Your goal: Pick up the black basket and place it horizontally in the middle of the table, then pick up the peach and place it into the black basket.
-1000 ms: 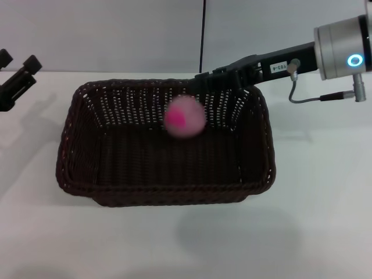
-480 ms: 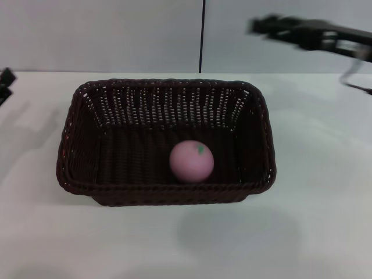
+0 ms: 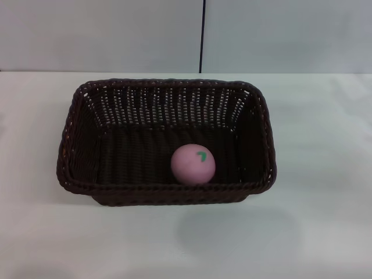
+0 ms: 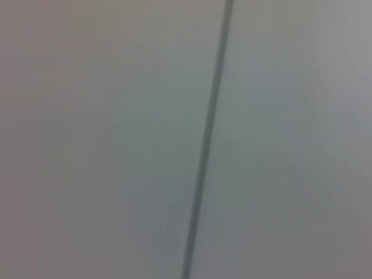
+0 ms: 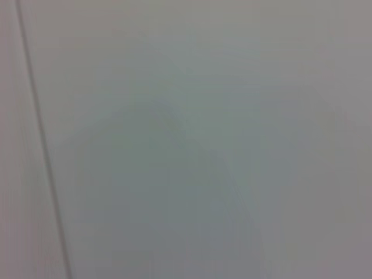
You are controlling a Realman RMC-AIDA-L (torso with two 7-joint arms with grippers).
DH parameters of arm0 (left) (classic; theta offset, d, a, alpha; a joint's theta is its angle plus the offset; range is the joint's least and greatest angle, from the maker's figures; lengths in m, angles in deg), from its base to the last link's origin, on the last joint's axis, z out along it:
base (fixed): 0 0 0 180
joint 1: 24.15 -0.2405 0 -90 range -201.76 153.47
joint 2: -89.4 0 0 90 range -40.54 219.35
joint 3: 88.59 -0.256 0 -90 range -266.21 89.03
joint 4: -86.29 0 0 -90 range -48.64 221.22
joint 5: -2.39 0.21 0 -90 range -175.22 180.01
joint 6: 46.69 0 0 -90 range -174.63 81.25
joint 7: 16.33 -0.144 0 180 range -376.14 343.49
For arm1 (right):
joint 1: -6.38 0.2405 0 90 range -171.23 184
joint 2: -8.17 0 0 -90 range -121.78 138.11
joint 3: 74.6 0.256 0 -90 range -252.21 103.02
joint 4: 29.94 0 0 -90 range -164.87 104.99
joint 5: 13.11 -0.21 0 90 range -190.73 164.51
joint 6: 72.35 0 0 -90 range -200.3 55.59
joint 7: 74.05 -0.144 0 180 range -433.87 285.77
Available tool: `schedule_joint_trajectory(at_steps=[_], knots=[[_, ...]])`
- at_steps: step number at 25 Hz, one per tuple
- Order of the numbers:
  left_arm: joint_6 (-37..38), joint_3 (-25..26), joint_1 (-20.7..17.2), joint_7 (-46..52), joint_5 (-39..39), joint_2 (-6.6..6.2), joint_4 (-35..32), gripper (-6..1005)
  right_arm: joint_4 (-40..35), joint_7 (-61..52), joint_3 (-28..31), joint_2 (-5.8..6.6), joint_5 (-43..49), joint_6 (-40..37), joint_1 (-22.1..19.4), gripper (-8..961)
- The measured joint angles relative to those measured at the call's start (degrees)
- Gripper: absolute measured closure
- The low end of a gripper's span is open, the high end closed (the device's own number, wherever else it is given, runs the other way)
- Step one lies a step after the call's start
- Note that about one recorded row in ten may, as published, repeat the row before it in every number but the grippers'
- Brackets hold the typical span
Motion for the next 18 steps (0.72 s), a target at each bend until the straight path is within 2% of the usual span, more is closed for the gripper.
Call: schedule_joint_trajectory(at_steps=[4, 7, 11, 18], knots=[[-0.7, 1.6, 0.1, 2.2, 0.3, -0.29, 0.1, 214, 0.1, 1.2, 0.5, 0.12, -0.1, 1.5, -0.3, 208], [-3.6, 0.9, -0.1, 5.1, 0.8, -0.84, -0.6, 214, -0.1, 2.3, 0.5, 0.65, 0.5, 2.5, -0.2, 208], [-8.6, 0.8, -0.4, 5.3, 0.8, -0.56, -0.7, 214, -0.2, 2.6, 0.5, 1.28, 2.9, 4.2, 0.2, 208], [-10.6, 0.8, -0.9, -2.2, 1.2, -0.11, 1.6, 214, 0.0, 3.8, 0.2, 1.06, 4.6, 4.7, 0.7, 208]])
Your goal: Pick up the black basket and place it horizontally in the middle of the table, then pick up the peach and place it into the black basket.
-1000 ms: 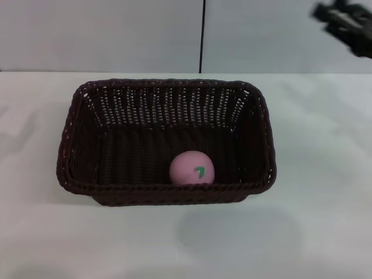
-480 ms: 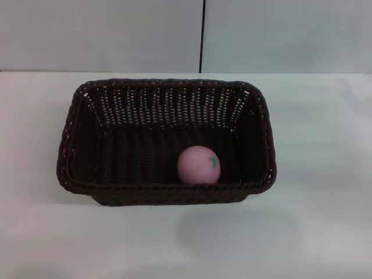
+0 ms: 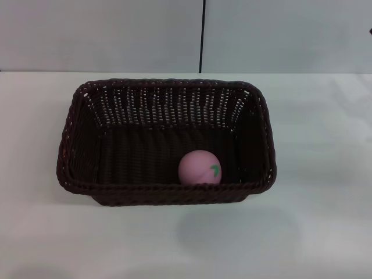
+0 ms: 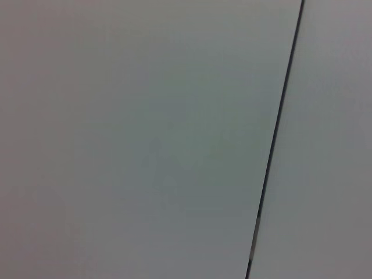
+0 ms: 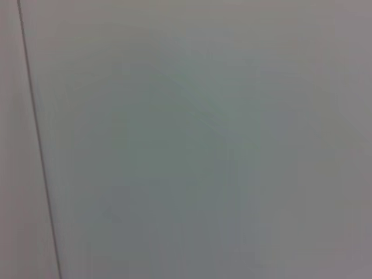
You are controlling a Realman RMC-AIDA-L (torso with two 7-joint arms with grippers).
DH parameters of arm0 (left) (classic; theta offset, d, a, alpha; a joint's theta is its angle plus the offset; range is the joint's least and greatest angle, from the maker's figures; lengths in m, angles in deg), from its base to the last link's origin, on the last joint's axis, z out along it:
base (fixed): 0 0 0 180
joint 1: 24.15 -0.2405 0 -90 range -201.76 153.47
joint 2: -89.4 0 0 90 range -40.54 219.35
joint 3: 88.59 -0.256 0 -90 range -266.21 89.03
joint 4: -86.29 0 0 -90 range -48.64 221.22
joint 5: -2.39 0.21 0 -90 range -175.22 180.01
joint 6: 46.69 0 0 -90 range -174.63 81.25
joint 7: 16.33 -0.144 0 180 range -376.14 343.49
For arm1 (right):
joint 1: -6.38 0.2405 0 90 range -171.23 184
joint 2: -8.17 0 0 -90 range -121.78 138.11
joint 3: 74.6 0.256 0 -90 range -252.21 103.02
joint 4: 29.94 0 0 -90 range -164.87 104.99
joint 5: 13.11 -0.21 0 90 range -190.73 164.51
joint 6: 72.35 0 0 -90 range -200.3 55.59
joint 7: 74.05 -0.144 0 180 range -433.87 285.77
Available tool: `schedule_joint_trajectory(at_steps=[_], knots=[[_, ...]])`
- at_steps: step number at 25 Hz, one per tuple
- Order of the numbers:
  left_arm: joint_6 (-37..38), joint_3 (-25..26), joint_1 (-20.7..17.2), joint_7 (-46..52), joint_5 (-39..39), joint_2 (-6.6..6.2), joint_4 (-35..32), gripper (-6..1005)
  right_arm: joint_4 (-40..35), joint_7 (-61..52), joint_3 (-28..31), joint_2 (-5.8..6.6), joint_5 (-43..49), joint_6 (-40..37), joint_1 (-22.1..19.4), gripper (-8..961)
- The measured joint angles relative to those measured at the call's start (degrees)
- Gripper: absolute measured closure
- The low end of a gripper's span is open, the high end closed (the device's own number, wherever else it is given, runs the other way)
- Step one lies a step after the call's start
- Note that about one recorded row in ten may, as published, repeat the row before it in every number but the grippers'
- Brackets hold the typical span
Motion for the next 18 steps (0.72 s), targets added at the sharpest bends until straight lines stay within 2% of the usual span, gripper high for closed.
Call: schedule_joint_trajectory(at_steps=[18], knots=[[0.2, 0.4, 0.1, -2.9, -0.3, -0.13, 1.3, 214, 0.2, 0.5, -0.1, -1.00, 1.5, -0.4, 1.0, 208]])
